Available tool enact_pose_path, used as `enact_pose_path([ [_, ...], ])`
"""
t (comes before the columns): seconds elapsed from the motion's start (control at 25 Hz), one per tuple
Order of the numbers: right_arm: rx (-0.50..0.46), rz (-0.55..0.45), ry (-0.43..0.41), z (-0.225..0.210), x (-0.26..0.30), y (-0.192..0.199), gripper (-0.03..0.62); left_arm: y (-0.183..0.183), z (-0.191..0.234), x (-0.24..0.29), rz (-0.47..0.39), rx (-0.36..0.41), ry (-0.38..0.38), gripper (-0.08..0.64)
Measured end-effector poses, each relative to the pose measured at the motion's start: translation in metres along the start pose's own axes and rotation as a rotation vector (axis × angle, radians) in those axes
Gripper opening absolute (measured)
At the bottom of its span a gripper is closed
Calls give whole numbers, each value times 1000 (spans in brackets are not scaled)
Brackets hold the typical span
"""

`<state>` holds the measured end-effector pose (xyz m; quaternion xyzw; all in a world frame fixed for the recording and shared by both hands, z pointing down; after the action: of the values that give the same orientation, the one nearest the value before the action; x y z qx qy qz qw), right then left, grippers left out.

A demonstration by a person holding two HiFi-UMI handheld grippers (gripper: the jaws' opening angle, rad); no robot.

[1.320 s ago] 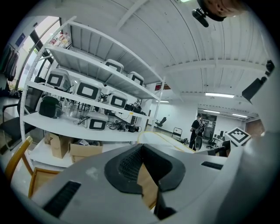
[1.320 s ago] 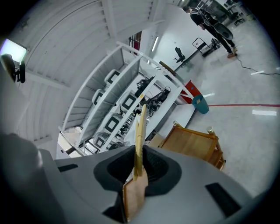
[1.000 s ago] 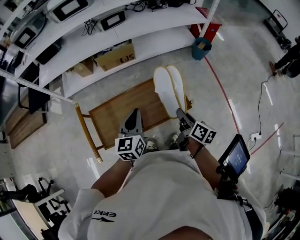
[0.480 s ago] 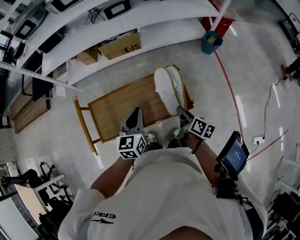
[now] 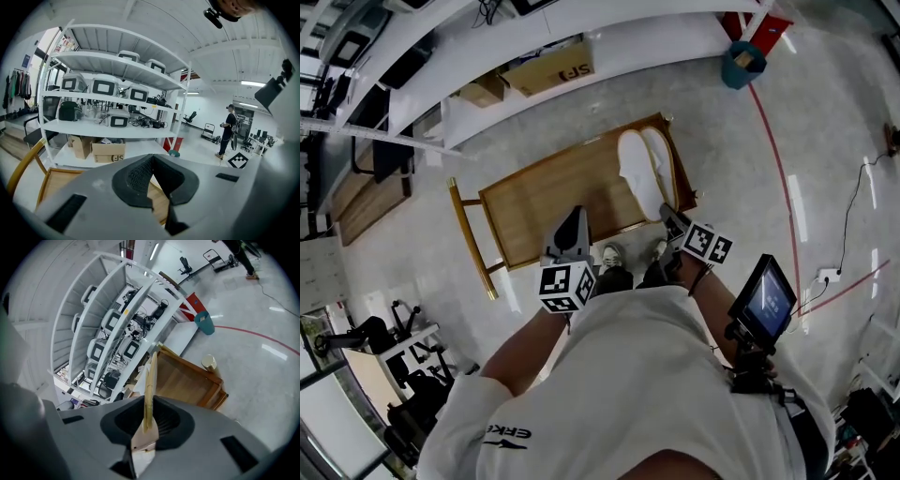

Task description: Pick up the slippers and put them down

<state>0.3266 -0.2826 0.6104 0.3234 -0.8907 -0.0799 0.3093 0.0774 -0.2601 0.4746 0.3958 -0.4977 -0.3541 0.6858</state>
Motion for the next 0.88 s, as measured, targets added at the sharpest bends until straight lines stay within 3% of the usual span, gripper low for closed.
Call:
enact_pose_path([
  [0.88, -4, 72, 110, -59, 14, 9, 61, 11, -20, 22, 64, 33, -26, 3],
])
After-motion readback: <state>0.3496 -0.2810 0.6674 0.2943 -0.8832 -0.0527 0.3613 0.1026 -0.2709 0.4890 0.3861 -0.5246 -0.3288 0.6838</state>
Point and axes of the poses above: the fingertips, and each gripper's own axes: x forward along the fingers, z to its left, y out of its underside, the point moved 7 cm from there along -x, backward along the fingers, and after that the axes turned 2 degrees about -y, right-handed, at the moved point
